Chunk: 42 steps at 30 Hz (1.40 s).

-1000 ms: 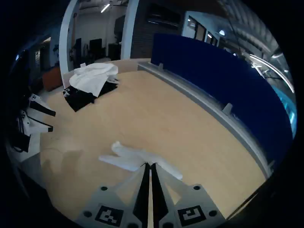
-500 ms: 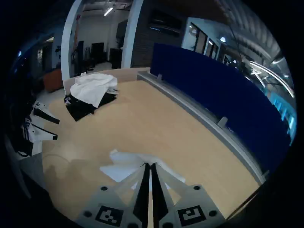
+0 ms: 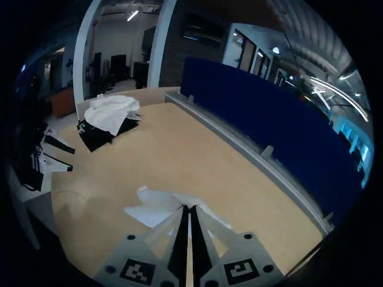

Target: Fold towel

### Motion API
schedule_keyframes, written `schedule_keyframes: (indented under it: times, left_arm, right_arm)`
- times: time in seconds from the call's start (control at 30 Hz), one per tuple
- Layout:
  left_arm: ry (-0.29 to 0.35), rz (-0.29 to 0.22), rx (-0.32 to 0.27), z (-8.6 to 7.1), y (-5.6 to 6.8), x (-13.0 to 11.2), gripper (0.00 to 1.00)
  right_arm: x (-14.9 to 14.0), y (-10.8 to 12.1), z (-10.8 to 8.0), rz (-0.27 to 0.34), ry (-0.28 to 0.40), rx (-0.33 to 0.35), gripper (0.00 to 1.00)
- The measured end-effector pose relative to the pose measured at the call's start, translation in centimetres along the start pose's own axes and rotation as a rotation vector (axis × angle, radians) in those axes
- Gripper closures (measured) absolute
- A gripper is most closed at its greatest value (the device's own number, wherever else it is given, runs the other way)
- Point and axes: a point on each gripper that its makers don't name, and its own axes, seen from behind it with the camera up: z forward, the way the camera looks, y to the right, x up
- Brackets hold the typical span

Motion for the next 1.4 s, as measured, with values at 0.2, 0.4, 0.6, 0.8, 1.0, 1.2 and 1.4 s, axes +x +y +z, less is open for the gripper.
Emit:
schedule_keyframes:
  times: [0.2,0.4,0.6,0.8,1.0,1.2,1.4]
  left_arm:
    - [-0.001,0.006,-0.009,0.4,0.7,0.4,0.12]
    - [-0.001,0.010,-0.009,0.7,1.4,0.9,0.12]
    - [-0.004,0.013,-0.004,1.1,1.9,1.0,0.12]
    - [-0.014,0.016,0.006,1.3,2.5,1.1,0.12]
    - [-0.017,0.011,0.019,1.6,3.0,1.3,0.12]
    - [-0.020,0.022,0.025,1.9,3.9,1.7,0.12]
    - [-0.026,0.040,0.023,2.2,5.1,1.8,0.12]
  right_arm:
    - [-1.8,3.2,-2.4,0.005,-0.013,-0.023,0.97]
    - [-4.1,6.8,-5.0,0.024,-0.029,-0.059,0.97]
    - [-6.9,10.2,-7.7,0.035,-0.051,-0.083,0.97]
    - [-9.9,13.9,-10.4,0.039,-0.083,-0.109,0.97]
    - [-13.1,17.2,-12.8,0.028,-0.123,-0.133,0.97]
    - [-15.9,19.9,-14.6,0.036,-0.154,-0.156,0.97]
    - [-18.7,21.6,-16.0,0.055,-0.183,-0.176,0.97]
